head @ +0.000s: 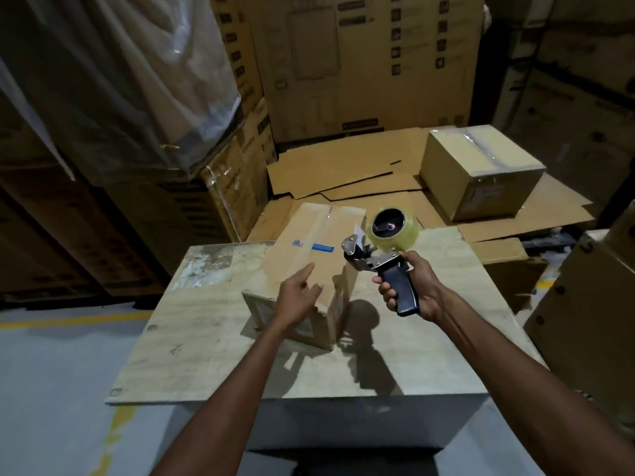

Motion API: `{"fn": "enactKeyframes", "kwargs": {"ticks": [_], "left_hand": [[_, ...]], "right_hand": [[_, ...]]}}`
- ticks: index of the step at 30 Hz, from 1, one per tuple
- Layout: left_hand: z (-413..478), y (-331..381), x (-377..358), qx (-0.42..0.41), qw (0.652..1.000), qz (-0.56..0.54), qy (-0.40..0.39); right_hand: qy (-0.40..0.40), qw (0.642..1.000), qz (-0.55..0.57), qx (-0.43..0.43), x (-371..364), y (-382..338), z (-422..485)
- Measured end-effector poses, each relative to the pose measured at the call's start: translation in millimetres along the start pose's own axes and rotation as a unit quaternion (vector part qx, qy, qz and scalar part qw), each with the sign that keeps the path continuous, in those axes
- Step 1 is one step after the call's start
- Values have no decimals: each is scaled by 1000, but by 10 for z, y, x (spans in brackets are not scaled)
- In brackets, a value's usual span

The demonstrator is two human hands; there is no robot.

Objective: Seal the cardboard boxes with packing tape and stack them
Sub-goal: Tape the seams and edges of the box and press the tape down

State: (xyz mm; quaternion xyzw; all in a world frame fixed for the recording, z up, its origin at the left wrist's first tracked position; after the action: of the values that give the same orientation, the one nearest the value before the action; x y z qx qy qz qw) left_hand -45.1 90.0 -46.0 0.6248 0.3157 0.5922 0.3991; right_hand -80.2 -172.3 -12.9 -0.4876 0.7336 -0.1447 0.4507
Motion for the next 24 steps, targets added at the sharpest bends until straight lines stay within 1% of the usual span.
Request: {"fn": "enactKeyframes", "kwargs": {"ticks": [3,6,12,16,17,18,20,21,23,24], "left_hand": [[-96,236,-37,-9,998,-58,-18],[-158,342,-10,-22,993,-113,-10],[-218,325,314,-39,981,-181,64],[-246,146,582,4,959,-263,103],[-251,112,614,30,944,-310,110],[-247,87,655,64,918,-374,116],[-233,49,725,141,846,-498,126],[-220,34,766,173,815,-539,120],[-170,-18,866,241,772,-579,99],[-134,-53,931,276,760,-580,94]], "right_hand": [[-51,998,39,-25,-276,-20,-43],[-80,994,62,-40,-512,-16,-85],[-88,994,46,-50,-874,-19,-115],[-85,995,-5,-44,-1098,-75,-56],[-86,995,-24,-40,-1151,-98,-45],[-85,995,-47,-35,-1226,-113,-28],[-78,993,-89,-29,-1364,-131,-2],[-74,991,-105,-25,-1435,-139,4],[-67,989,-135,-13,-1575,-157,7],[-63,987,-149,-7,-1647,-165,4]]}}
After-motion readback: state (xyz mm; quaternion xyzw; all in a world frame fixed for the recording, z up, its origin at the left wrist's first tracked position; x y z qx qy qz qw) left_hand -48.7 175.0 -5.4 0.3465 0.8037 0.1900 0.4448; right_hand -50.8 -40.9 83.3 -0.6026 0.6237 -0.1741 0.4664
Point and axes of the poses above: each hand's wrist, its own z-axis towards the middle knuckle, its own x-axis out of the back of the hand, y = z × x, the point moved 1 cm from there along z, towards the middle knuckle, and after that the axes turned 4 degrees about z, right-handed, at the moved point
